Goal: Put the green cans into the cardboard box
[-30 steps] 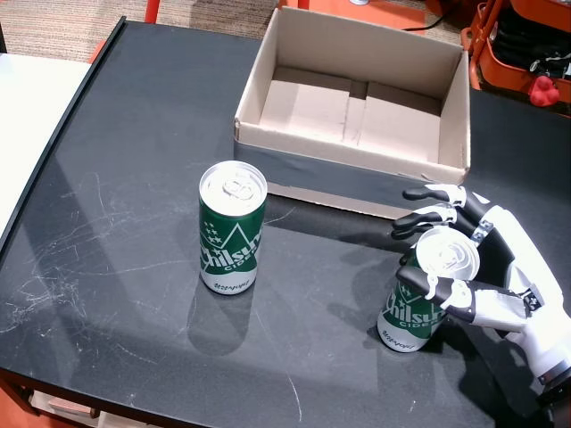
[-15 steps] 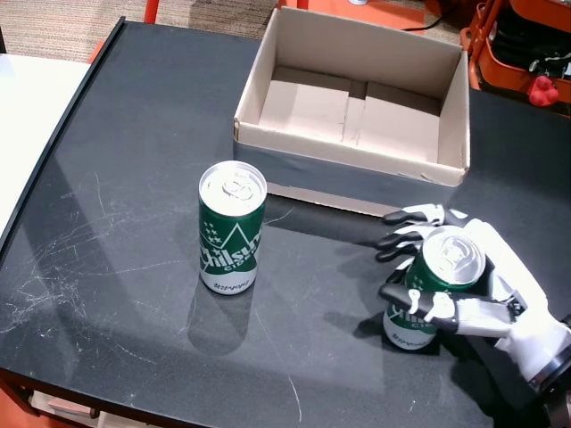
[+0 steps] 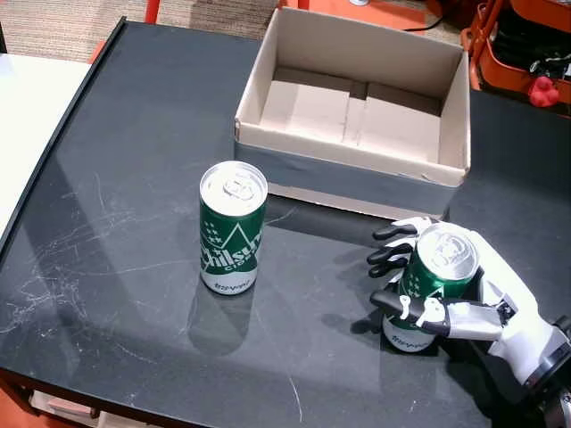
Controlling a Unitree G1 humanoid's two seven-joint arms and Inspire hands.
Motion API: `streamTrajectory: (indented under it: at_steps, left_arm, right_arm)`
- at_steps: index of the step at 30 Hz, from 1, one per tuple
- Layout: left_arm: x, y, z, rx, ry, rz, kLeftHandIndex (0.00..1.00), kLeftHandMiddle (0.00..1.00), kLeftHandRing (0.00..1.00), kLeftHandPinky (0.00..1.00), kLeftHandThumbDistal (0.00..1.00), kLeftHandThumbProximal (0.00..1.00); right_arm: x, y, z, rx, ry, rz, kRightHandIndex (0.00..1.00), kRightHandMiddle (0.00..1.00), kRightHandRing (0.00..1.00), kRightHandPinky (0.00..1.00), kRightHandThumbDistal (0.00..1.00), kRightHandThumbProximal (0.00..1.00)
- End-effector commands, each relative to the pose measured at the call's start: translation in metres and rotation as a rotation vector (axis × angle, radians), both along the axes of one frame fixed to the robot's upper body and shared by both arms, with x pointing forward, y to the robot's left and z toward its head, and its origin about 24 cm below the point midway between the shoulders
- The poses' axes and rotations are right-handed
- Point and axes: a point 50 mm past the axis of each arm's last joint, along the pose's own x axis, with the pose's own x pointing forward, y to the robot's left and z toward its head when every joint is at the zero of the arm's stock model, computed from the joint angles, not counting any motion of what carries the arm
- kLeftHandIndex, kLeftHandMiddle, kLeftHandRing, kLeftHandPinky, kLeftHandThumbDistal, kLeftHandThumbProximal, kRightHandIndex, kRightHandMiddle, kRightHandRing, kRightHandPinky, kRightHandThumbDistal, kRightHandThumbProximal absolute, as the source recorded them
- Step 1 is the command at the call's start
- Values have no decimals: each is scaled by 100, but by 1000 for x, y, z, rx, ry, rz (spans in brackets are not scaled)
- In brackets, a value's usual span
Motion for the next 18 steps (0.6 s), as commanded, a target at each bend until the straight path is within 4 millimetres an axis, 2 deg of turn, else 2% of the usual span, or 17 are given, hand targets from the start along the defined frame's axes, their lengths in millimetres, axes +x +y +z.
streamTrajectory:
  at_steps: [1,12,14,15,17,18]
  left_arm:
    - [-11,-2,-11,-48,38,19,81,80,91,100,10,100]
    - [-13,-1,-8,-51,41,23,79,79,89,100,8,98]
    - [-12,-1,-8,-53,36,17,80,80,90,100,7,97]
    - [-12,0,-9,-54,37,16,80,79,89,100,8,96]
    - [-12,0,-9,-55,42,17,79,79,89,100,7,93]
    - [-12,0,-9,-56,40,13,80,79,89,100,9,93]
  right_arm:
    - [-5,-2,-10,-8,62,-14,42,53,55,60,100,78]
    - [-6,3,-19,-14,135,-28,38,46,48,53,100,74]
    - [-6,5,-21,-17,140,-57,29,36,39,45,100,76]
    - [-6,6,-22,-2,138,-88,21,27,30,38,100,74]
    - [-6,9,-23,39,131,-143,5,10,15,23,70,69]
    - [-6,11,-23,76,135,-168,1,2,6,15,36,60]
